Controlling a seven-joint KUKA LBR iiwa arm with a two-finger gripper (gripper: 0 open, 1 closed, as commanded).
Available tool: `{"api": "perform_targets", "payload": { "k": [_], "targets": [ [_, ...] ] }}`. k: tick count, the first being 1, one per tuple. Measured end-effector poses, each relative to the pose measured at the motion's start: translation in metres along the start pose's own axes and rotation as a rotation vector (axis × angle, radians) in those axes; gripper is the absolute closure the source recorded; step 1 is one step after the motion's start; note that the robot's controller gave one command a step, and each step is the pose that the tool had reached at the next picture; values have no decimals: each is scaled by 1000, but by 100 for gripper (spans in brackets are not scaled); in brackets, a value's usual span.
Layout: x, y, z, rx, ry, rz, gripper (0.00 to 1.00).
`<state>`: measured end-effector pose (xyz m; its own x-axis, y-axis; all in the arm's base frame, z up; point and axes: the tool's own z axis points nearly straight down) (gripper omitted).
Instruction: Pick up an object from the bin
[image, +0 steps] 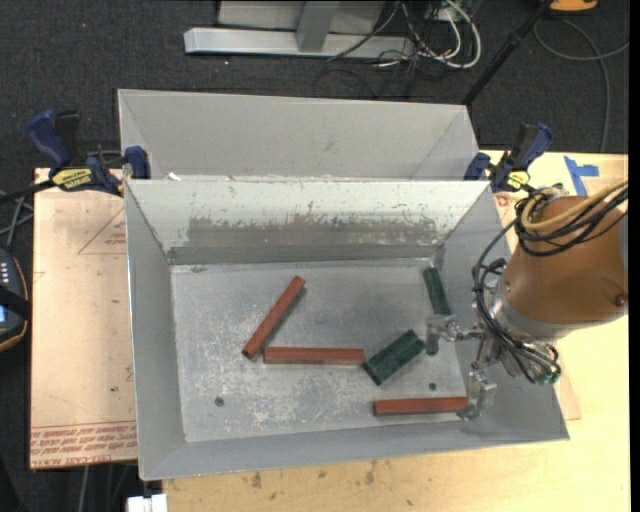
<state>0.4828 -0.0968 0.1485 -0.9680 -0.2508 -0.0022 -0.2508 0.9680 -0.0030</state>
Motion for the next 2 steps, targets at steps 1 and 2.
{"api": "perform_targets", "payload": {
  "k": [1,2],
  "targets": [
    [-1,3,1,-4,0,-4,0],
    [-21,5,76,-3,-1,124,100]
  ]
}}
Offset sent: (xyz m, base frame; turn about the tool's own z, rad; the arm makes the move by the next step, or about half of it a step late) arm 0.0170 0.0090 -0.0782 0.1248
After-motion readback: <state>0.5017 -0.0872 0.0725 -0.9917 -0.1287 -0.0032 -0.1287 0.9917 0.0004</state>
